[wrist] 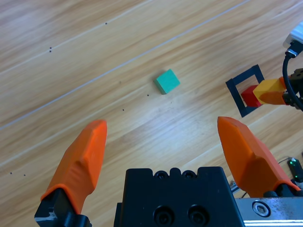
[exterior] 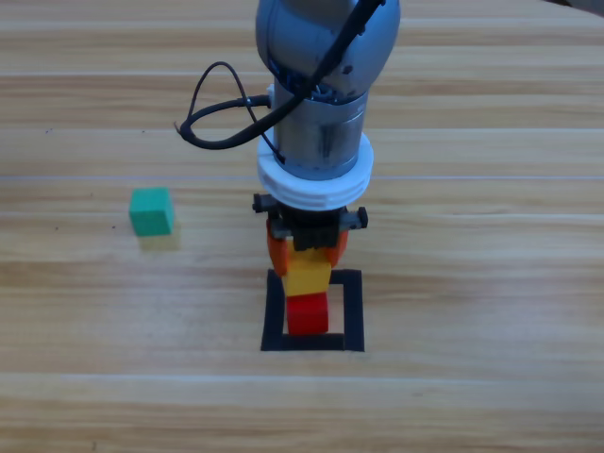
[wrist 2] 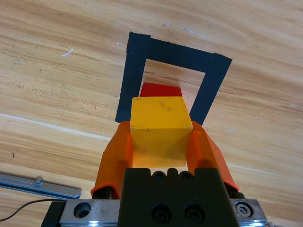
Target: Stack the blocks in the rectangular block: red at the bottom, yellow in the middle, green on top
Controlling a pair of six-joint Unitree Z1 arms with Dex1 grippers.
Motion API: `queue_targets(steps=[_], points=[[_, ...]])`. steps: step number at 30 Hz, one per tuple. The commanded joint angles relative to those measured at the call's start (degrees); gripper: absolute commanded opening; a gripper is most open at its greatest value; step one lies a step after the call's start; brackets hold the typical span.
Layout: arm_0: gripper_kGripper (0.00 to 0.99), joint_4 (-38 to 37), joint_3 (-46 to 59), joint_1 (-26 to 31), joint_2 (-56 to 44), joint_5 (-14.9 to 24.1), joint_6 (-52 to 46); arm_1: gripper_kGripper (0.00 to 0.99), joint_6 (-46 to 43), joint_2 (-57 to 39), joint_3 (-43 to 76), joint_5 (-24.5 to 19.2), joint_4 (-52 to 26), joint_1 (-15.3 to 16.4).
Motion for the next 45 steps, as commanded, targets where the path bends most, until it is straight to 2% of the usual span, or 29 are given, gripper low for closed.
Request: queue_targets(steps=[1,27,33,44,45], points=[[0.990,-2.3,2.2,1.1,0.7,-0.6,-0.6,0.000,0.1,4.4,0.4,-1.0,0.8,2.4],[0.990,-3.7,3.9,1.1,1.8,-1.1,-0.6,0.000,0.7,3.7,3.7,-2.0,0.8,3.1],[0.990,-4.3,4.9,1.1,2.0,-1.2,-0.6,0.000,0.4,3.6,3.0,-2.0,0.8,3.9],[0.990,-4.8,5.6,1.1,2.4,-1.2,-0.3,0.000,0.3,6.0,1.7,-2.0,0.8,3.5],[0.990,-4.9,5.7,1.1,2.4,-1.2,-0.3,0.247,0.3,6.4,1.7,-1.9,0.8,3.1]])
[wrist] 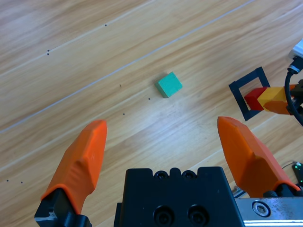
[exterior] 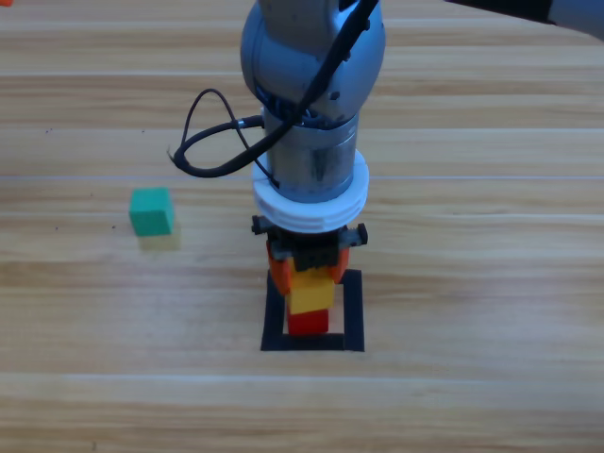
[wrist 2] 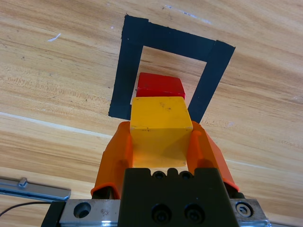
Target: Stack the blocks in the rectangular block: red at the bottom, yellow in the middle, green on top
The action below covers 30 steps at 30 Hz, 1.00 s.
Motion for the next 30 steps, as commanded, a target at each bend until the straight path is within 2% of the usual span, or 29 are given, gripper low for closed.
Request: queue_targets(steps=[1,2,3,7,11,14,16,17,19,21,23,25,27,30], points=[[0.990,-0.6,1.7,1.1,2.3,-0.8,-0.3,0.551,0.0,6.3,0.0,0.0,0.8,0.8],[0.990,-0.7,1.8,1.1,2.3,-0.8,-0.3,0.936,0.0,6.0,0.3,-0.3,0.8,0.5],[0.990,-0.7,1.7,1.1,2.3,-0.8,-0.3,0.990,0.0,5.3,0.1,-0.8,0.8,0.2],[0.990,-0.7,1.8,1.1,2.3,-0.8,-0.4,0.990,0.0,-1.7,0.0,-3.6,0.8,0.1],[0.990,-1.5,1.2,1.1,2.7,-0.7,-1.3,0.990,-3.8,-13.9,1.1,-5.2,0.8,-0.3],[0.990,-1.8,-2.6,0.5,5.5,0.0,-4.2,0.989,-11.2,-27.1,3.3,-3.9,0.7,-3.6],[0.990,-1.7,-5.5,-2.8,8.2,4.4,-9.2,0.986,-18.4,-34.0,5.9,-2.3,-0.1,-7.0],[0.990,-1.6,-6.3,-4.9,9.3,6.6,-11.4,0.986,-22.0,-36.4,8.3,0.0,-1.2,-9.1],[0.986,-0.1,-8.2,-9.1,12.8,10.0,-16.6,0.986,-32.7,-41.8,18.9,9.7,-7.3,-15.1],[0.980,0.3,-7.6,-13.7,14.8,13.1,-22.4,0.986,-41.9,-48.4,34.2,18.3,-17.4,-20.8],[0.973,0.2,-6.8,-18.4,16.1,16.0,-28.0,0.986,-51.1,-54.7,49.7,29.7,-29.3,-26.9],[0.973,0.2,-6.0,-22.4,17.2,18.0,-33.2,0.986,-55.4,-58.9,62.1,32.1,-38.4,-29.5],[0.971,0.2,-5.6,-26.0,18.7,20.1,-38.8,0.988,-61.7,-60.7,68.7,31.5,-40.8,-29.6],[0.946,0.2,-5.4,-29.2,20.4,21.9,-45.6,0.986,-66.4,-62.2,77.6,31.4,-48.3,-29.4]])
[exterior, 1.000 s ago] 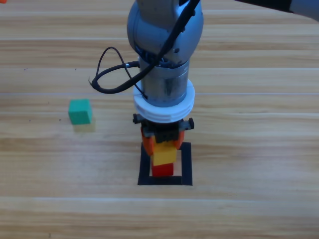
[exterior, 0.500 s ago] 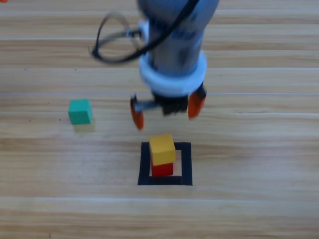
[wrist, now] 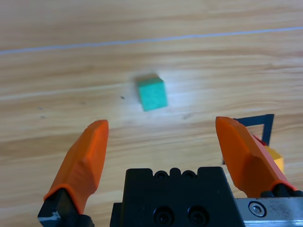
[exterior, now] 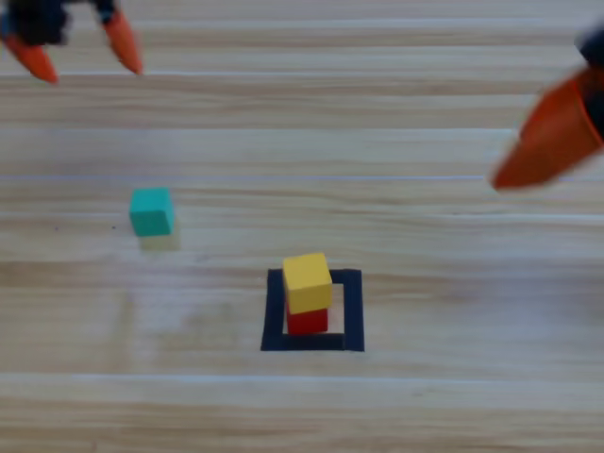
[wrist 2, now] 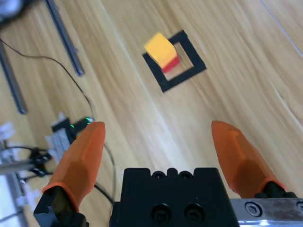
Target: Stack the blocks in the rectangular block: red at the bottom, yellow in the middle, green on top
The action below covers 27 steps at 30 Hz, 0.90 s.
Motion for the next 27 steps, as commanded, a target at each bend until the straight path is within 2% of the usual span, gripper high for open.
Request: queue_targets(steps=[1,5,6,9,13,17,20,23,27], points=[[0.946,0.5,1.4,-11.0,5.5,3.5,-11.7,0.986,-7.8,-6.4,13.3,-0.1,-12.6,-4.4],[0.948,0.5,0.9,-12.2,8.1,5.5,-17.8,0.986,-8.1,-8.7,23.4,-0.1,-25.6,-4.5],[0.948,0.5,0.6,-12.2,8.7,5.9,-18.5,0.986,-11.3,-9.4,25.6,-0.1,-27.6,-3.2],[0.946,0.5,0.1,-12.2,10.7,8.8,-20.7,0.986,-15.9,-9.8,27.8,-0.1,-29.1,-2.0],[0.946,1.3,-0.7,-12.1,14.3,10.4,-20.7,0.986,-18.9,-7.9,27.3,0.2,-28.9,-1.2],[0.946,1.7,-0.8,-11.8,17.4,9.9,-18.8,0.986,-20.5,-3.5,20.6,0.4,-21.2,1.2],[0.946,1.7,-0.1,-11.0,18.2,8.1,-16.7,0.986,-20.3,0.1,12.2,0.4,-12.1,2.6],[0.945,1.6,0.1,-10.6,18.2,7.8,-16.1,0.986,-18.7,2.8,2.1,0.1,-3.3,4.1],[0.933,1.3,0.0,-9.1,18.6,7.3,-15.0,0.986,-16.2,4.3,-3.9,0.1,-0.3,7.2]])
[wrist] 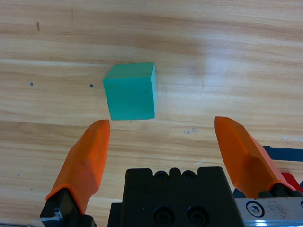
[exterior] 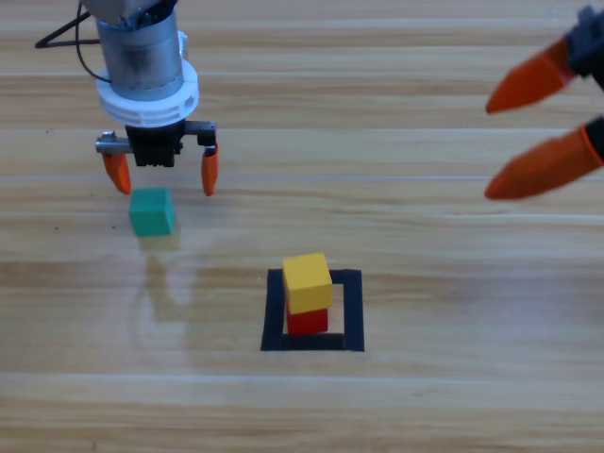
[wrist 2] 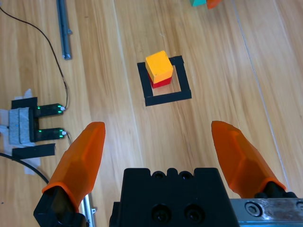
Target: Stack the blocks in the rectangular block: red at the bottom, yellow in the middle, green on top
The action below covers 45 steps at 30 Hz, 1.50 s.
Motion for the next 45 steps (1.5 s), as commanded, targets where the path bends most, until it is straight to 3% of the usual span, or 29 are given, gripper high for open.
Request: queue_targets(steps=[1,9,21,45], points=[[0.933,-0.1,0.8,2.5,2.7,-1.0,1.9,0.986,2.8,4.5,-4.3,0.1,3.5,5.9],[0.933,-0.8,1.9,6.2,1.9,-1.8,3.3,0.986,4.6,4.9,-4.7,0.1,3.5,6.7],[0.934,-10.0,12.6,7.2,-2.7,-6.0,4.2,0.986,5.3,4.8,-4.7,0.1,3.5,7.0],[0.914,-13.0,14.3,4.0,-1.8,-3.8,3.2,0.986,5.3,4.9,-4.7,0.1,3.5,7.0]])
